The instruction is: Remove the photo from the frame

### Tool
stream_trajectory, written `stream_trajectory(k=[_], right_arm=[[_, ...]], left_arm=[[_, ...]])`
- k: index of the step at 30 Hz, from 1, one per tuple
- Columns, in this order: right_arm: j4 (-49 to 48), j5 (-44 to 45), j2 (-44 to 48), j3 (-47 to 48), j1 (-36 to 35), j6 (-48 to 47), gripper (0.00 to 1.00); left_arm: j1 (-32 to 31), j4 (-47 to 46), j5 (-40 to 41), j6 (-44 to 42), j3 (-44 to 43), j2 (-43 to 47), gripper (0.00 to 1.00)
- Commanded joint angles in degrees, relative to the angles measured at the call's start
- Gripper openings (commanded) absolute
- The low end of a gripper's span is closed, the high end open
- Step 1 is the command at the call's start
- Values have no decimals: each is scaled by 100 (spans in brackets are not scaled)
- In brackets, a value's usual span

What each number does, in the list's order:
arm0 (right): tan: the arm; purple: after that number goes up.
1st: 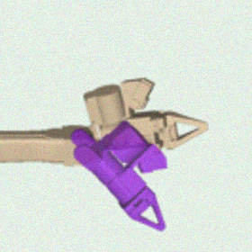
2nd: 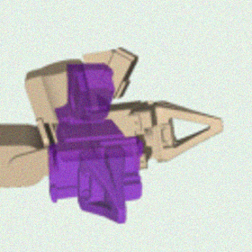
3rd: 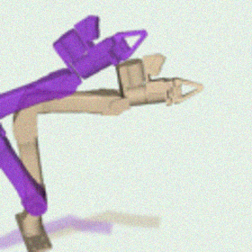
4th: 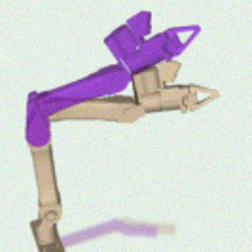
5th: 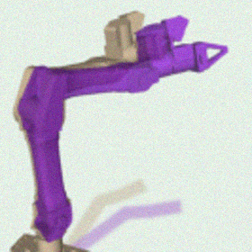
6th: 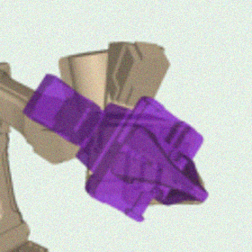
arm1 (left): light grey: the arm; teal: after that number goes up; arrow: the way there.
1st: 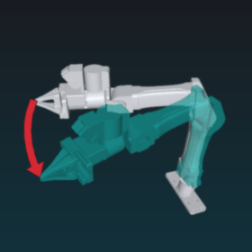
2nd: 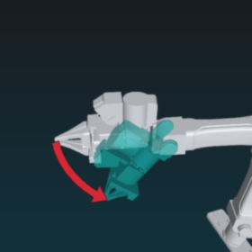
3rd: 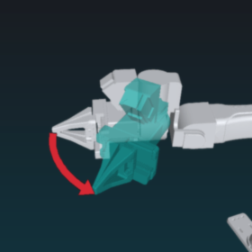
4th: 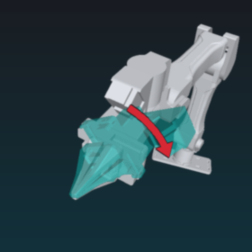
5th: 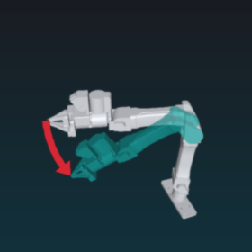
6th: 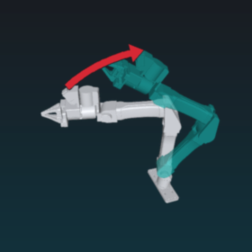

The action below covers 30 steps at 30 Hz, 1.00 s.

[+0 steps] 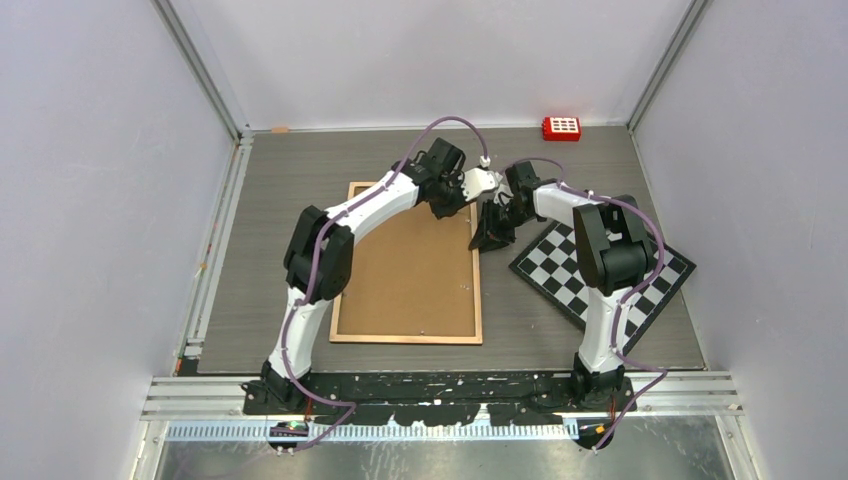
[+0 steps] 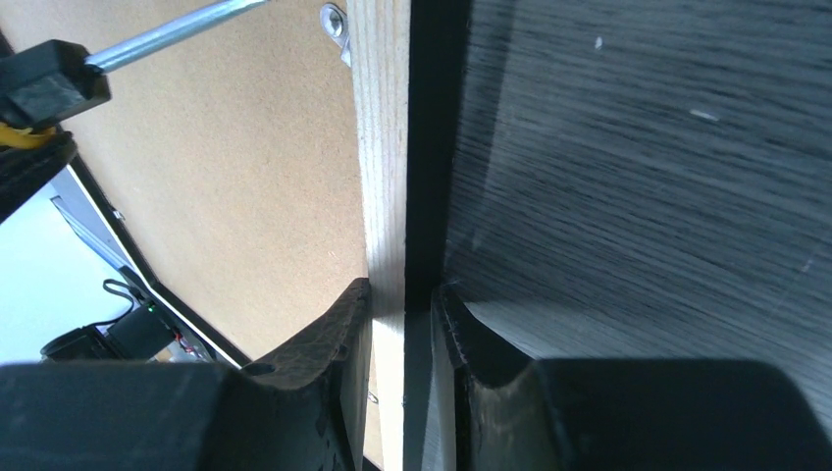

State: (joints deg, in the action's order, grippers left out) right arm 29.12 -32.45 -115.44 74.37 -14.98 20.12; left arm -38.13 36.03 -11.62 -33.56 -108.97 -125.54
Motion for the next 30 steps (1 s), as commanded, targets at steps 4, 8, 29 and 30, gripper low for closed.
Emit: stream_trajectory(k=[4,8,29,30], right_arm=[[-82,90,55,-87,-50,20,25],[-61,89,55,-98,-43,10,26],[-90,89,27,-89,-46,61,25],[-91,89,25,-96,-45,62,24]], left_arm=[[17,52,-277,-103,-299,-135,0],[11,238,-365,-178,-501,-254,0],[-167,1377,-344,-1285,-858,-352,0],[-170,1394,-327,-1308,-874,-356,0]])
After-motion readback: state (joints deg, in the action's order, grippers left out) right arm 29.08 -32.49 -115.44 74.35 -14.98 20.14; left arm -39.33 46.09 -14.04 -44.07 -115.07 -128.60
